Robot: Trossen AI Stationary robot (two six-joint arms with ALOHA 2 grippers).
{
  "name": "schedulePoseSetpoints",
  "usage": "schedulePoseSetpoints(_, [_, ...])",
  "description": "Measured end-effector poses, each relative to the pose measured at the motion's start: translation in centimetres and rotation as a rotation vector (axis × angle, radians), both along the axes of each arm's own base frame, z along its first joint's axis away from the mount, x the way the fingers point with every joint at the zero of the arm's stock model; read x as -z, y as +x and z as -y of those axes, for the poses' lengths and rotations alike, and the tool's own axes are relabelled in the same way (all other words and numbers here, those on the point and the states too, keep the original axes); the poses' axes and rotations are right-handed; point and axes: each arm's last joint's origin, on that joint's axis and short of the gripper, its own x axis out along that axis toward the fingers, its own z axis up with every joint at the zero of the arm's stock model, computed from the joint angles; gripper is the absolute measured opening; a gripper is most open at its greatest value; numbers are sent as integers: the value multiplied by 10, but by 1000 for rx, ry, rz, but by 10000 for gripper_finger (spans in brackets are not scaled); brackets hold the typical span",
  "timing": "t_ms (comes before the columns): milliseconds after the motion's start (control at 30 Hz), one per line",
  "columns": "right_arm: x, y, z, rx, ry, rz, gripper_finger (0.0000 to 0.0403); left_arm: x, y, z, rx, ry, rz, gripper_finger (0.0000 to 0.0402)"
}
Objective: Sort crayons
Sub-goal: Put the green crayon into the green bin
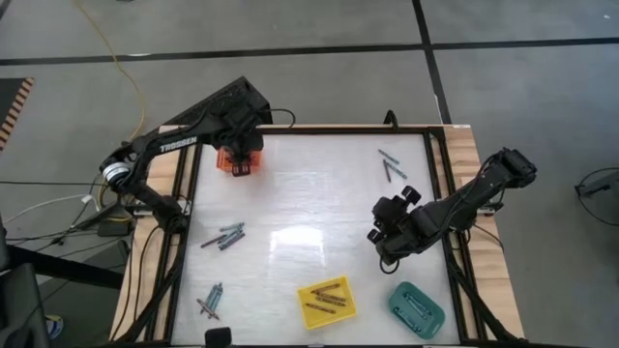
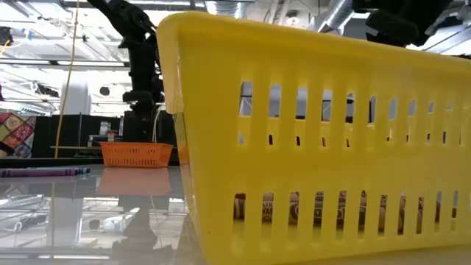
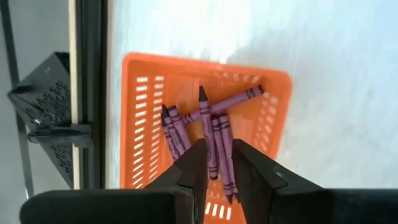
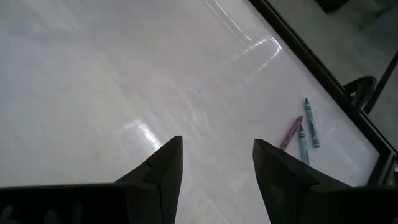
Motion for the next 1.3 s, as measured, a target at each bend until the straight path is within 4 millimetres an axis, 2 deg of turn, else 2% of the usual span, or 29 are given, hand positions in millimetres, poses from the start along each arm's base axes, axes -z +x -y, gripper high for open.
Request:
schedulePoseSetpoints(267, [0,0,0,5,1,1,191,-22,8,28,54,9,108,64])
schedulePoseSetpoints(500, [0,0,0,9,4,4,191,-39,16,60,120,18,187,64])
schedulePoseSetpoints(900, [0,0,0,9,6,2,192,-61,23,139,275,-42,285,64])
schedulePoseSetpoints(1300, [1,-1,-1,-4,44,-27,192,-63,25,207,386,-102,310,64])
